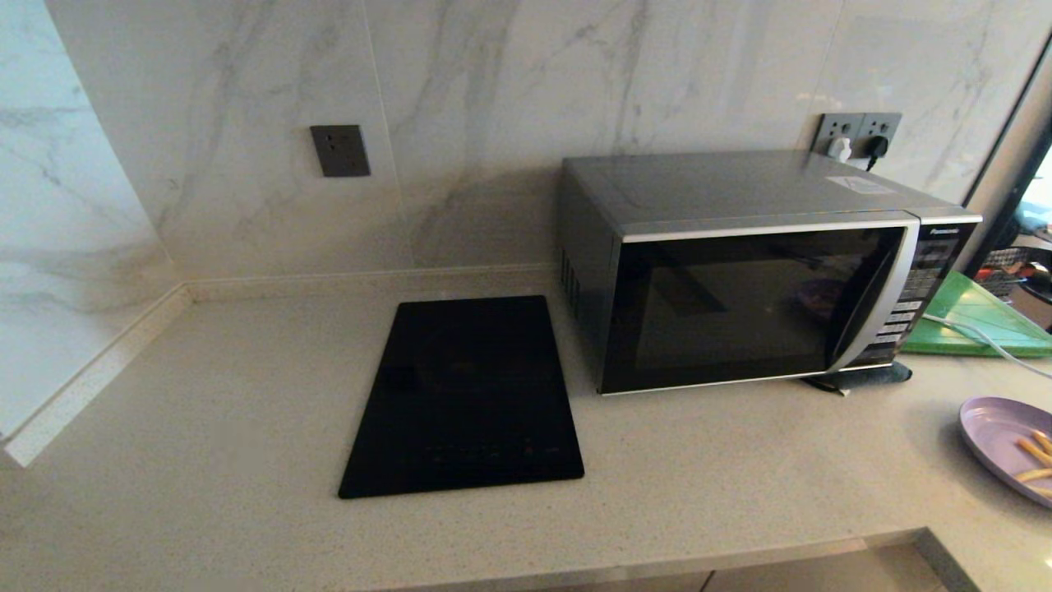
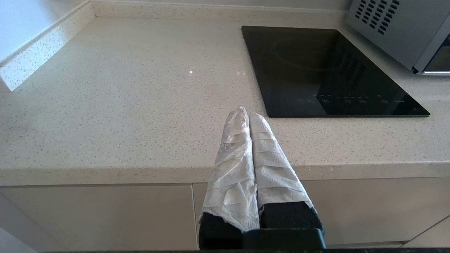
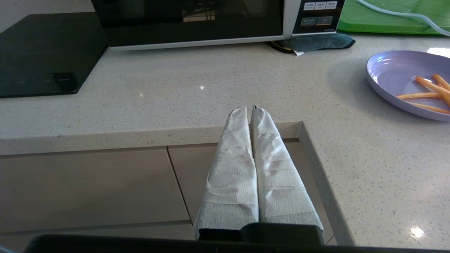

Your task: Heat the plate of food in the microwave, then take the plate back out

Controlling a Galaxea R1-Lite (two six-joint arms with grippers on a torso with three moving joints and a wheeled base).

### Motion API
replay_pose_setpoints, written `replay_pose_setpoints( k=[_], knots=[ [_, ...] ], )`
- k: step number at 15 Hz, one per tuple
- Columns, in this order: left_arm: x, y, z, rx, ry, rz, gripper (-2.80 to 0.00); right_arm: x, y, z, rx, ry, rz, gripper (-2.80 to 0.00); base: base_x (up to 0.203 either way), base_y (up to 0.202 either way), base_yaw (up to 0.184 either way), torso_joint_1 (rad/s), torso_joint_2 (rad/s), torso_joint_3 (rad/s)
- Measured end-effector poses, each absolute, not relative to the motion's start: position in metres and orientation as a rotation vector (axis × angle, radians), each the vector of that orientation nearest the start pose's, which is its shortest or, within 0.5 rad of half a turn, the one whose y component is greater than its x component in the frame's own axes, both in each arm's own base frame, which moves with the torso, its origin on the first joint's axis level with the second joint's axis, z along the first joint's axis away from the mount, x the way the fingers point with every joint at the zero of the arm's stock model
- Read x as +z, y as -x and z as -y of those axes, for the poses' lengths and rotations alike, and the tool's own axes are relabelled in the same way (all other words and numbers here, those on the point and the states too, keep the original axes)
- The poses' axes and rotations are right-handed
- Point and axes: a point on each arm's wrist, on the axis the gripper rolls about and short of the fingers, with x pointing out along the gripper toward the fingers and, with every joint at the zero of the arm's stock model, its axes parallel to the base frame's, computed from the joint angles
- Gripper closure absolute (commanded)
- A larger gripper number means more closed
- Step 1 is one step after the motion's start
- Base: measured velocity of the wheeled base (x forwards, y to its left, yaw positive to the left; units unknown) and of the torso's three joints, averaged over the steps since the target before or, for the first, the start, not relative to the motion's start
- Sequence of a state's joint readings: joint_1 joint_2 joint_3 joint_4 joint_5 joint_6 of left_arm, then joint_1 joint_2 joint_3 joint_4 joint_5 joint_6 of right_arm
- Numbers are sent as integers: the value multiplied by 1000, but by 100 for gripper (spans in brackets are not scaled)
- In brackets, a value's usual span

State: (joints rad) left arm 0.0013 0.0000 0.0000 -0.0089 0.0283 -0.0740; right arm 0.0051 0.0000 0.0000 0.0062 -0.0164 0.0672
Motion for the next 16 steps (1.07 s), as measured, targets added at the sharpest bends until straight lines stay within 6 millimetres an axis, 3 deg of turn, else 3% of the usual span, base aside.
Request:
replay_pose_setpoints(
  k=[16],
  knots=[
    [76, 23, -1, 30, 74, 10, 0, 75, 23, 1, -16, -96, -5, 0, 0, 0, 0, 0, 0, 0]
  ],
)
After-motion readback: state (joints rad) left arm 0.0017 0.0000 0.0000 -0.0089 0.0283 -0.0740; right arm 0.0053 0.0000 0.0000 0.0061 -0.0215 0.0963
